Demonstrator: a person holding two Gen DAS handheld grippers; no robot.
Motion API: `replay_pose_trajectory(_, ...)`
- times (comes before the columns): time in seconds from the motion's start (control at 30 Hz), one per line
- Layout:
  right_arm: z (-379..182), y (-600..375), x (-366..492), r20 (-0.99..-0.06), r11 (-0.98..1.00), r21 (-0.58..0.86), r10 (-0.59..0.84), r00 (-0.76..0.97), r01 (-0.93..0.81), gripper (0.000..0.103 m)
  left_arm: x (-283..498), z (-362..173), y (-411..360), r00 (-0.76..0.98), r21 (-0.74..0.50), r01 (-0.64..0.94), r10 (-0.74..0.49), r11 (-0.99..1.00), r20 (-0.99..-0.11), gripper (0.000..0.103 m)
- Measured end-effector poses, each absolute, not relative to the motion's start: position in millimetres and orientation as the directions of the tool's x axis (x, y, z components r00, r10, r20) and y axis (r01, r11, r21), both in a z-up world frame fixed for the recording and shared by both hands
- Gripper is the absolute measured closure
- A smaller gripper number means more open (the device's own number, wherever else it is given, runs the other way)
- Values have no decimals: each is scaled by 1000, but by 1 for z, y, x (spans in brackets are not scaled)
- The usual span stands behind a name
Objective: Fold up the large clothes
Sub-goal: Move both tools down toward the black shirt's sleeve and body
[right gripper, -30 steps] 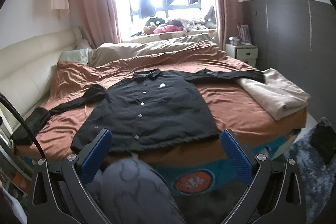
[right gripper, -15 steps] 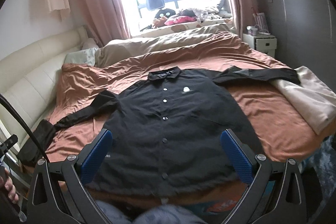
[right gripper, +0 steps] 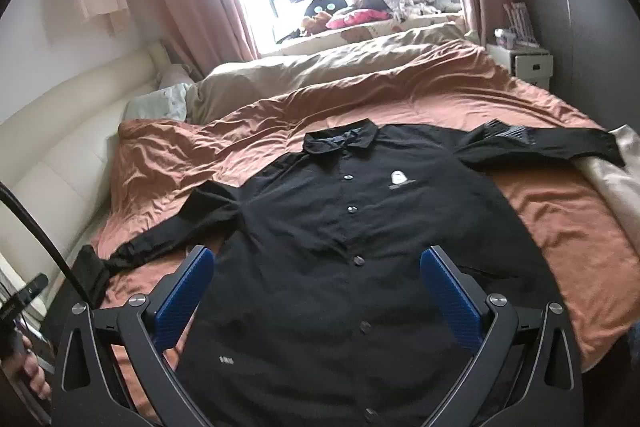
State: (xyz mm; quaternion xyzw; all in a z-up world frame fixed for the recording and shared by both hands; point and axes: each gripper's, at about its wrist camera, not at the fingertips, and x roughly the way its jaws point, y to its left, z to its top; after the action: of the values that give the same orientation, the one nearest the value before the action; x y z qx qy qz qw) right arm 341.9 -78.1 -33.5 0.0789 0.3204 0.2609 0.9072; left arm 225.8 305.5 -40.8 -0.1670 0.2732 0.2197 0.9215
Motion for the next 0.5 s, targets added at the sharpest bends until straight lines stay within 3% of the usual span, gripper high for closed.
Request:
replay_pose_trajectory(0.27, -33, -31, 392, -539, 822, 360, 569, 621, -441, 0, 265, -45, 357, 702, -193, -566, 344, 802, -624, 17)
replay_pose_trajectory(0.5, -50, 17, 441, -552, 789, 425, 615, 564, -444, 8, 294, -58, 409, 651, -225, -637, 358, 737, -670, 22)
